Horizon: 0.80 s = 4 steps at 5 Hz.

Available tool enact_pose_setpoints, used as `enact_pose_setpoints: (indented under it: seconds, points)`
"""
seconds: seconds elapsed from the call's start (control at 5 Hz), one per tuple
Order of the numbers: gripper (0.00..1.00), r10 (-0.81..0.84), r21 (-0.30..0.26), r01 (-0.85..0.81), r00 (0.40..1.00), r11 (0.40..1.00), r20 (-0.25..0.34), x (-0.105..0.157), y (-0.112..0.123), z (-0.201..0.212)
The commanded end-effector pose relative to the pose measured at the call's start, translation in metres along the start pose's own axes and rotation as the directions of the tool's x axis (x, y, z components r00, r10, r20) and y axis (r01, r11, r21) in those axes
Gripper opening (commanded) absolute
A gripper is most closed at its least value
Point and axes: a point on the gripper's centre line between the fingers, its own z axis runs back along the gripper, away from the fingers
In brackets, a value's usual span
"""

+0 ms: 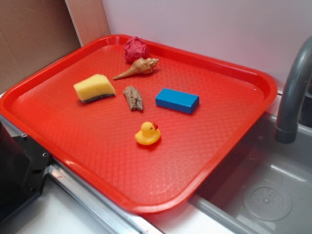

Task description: Grab the yellow duck.

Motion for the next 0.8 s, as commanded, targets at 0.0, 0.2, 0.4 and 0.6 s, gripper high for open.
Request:
enact_pose_setpoints:
  seconds: [0.0, 0.2, 0.4, 0.6]
  points:
    - [1.0, 0.0, 0.0, 0.0, 1.0, 1.0, 0.0, 0.0, 0.0, 0.0]
    - [1.0, -0.152, 0.003, 0.152, 0.987, 0.988, 0.054, 0.008, -0.003, -0.008]
    - [1.0, -0.29, 0.014, 0.29, 0.953, 0.957, 0.093, 0.013, -0.017, -0.015]
    - [1.0, -0.398, 0.003, 0.401, 0.908, 0.916, 0.128, 0.02, -0.031, -0.027]
